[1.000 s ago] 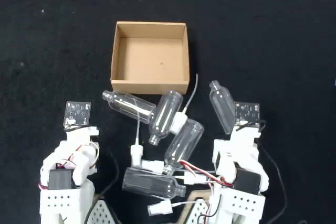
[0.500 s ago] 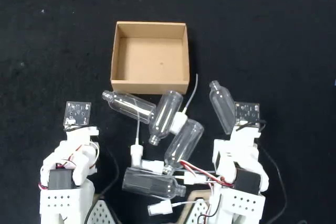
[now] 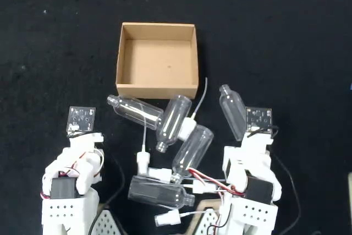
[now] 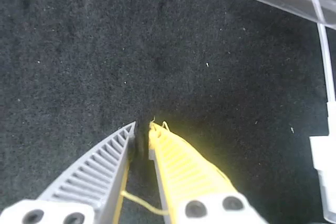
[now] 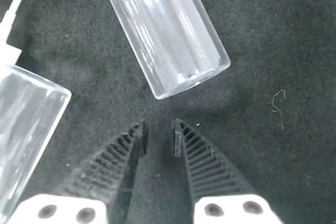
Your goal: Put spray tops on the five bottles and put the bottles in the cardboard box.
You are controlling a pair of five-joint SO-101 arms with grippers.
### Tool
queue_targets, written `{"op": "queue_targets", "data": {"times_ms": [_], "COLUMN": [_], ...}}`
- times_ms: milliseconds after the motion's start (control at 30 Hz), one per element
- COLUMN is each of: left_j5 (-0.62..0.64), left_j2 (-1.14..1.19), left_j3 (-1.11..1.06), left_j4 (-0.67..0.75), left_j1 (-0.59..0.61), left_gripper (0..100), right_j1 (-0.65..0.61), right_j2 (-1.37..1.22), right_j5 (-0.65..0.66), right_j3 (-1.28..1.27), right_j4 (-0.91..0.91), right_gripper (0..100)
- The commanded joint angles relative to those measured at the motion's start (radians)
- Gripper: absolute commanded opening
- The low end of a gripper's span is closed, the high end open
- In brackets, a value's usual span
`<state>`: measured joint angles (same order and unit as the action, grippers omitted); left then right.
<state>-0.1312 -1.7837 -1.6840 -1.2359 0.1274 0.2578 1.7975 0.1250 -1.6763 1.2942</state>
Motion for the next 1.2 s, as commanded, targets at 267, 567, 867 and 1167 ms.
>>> {"op": "queue_targets", "data": {"times_ms": [267, 567, 867, 1167], "left_j5": [-0.005, -0.005, -0.005, -0.006], "left_j2": [0.0, 0.0, 0.0, 0.0], "left_j3": [-0.019, -0.019, -0.019, -0.019], "left_j4": [0.017, 0.017, 0.017, 0.026], "left_j1": [0.008, 0.008, 0.004, 0.001], "left_gripper": [4, 4, 4, 4], "right_j1": [0.025, 0.025, 0.025, 0.021], "right_j2": [0.097, 0.097, 0.097, 0.097], "right_j5": [0.003, 0.003, 0.003, 0.0], "right_j3": [-0.007, -0.007, -0.007, -0.007], "right_j4": [0.012, 0.012, 0.012, 0.012], "right_gripper": [6.7, 6.7, 6.7, 6.7]}}
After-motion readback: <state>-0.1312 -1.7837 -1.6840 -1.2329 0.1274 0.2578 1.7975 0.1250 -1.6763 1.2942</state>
